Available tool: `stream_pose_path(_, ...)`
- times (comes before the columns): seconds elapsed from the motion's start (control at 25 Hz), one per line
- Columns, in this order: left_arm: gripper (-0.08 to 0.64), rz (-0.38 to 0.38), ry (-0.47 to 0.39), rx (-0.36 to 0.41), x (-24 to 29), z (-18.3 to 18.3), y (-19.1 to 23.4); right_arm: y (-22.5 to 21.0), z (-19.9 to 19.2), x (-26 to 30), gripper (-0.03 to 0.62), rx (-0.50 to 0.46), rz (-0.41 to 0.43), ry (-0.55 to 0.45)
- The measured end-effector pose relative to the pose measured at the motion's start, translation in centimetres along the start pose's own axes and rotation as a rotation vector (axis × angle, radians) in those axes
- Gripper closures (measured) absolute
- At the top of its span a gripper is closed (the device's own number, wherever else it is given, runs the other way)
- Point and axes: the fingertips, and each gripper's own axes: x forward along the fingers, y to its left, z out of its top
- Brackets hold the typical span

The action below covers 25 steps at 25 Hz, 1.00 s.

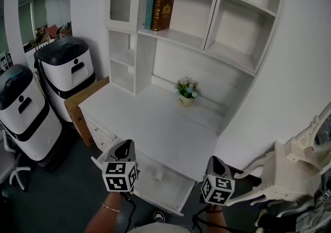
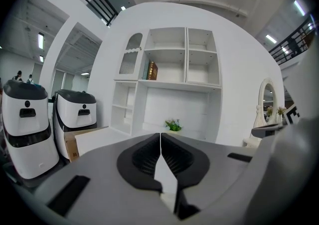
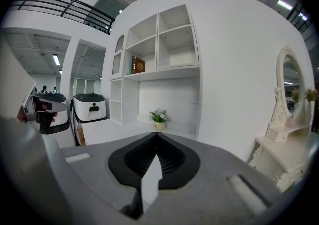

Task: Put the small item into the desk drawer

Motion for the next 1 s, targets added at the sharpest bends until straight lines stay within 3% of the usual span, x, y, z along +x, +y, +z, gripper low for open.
stream_pose_path(1.0,0.551,0.009,0.004,-0.022,-0.3,-0.58,-0.79,0.14,0.35,-1.07,0.588,-0.001,0.039,-0.021)
